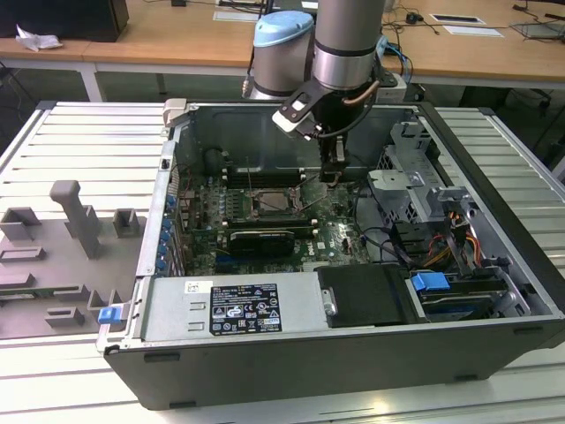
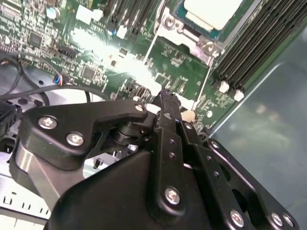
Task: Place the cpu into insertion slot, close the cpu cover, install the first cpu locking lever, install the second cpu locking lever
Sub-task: 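Close the cpu cover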
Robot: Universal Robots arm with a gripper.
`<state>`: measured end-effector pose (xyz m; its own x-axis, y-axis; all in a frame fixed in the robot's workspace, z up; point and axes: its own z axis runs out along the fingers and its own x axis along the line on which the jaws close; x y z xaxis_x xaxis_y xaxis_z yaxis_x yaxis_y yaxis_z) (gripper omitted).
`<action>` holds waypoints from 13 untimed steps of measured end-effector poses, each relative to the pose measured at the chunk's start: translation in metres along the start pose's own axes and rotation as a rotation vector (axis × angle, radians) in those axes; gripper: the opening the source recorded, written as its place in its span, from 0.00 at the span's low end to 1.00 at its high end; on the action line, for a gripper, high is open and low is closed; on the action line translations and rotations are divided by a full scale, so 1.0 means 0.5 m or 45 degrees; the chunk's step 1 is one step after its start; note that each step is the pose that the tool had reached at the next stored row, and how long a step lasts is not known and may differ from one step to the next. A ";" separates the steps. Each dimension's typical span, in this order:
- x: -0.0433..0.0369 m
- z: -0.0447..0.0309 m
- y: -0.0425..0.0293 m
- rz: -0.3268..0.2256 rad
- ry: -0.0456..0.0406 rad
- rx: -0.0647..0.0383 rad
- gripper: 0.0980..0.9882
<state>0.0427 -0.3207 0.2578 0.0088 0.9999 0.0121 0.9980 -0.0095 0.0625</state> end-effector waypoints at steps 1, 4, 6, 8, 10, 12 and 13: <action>0.000 0.001 0.002 -0.001 0.000 0.000 0.01; 0.001 0.002 0.009 -0.003 0.000 0.000 0.01; 0.002 0.003 0.015 -0.005 0.000 0.000 0.01; 0.003 0.005 0.021 -0.005 0.000 0.001 0.01; 0.003 0.007 0.024 -0.005 0.000 0.001 0.01; 0.004 0.009 0.027 -0.005 0.000 0.001 0.01; 0.004 0.010 0.029 -0.005 0.000 0.001 0.01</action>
<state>0.0574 -0.3189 0.2539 0.0046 0.9999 0.0122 0.9981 -0.0053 0.0621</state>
